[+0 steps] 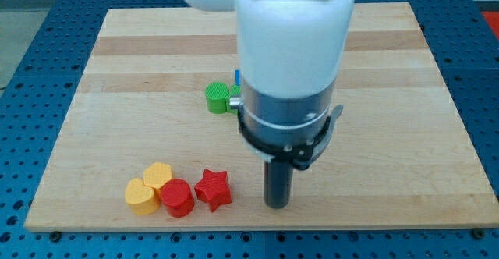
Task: Push the red circle below the yellow heart
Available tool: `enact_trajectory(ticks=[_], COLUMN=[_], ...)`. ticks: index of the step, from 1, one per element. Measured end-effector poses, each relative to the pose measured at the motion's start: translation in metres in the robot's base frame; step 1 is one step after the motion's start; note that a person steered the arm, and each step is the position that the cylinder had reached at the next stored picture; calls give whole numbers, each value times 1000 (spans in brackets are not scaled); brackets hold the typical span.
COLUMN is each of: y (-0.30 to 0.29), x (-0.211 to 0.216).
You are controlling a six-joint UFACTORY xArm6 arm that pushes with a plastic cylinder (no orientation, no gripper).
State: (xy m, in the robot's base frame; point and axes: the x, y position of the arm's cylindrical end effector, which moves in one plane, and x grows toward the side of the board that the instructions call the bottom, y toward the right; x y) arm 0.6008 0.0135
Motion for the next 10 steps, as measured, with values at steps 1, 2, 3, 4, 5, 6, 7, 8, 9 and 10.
enact_trajectory(ticks=[1,2,3,4,5,6,7,8,9,10], y=[-6,-6,-6,-6,-35,-55,-57,-57,-67,-87], x=[1,1,16,18,17,17,17,17,17,17])
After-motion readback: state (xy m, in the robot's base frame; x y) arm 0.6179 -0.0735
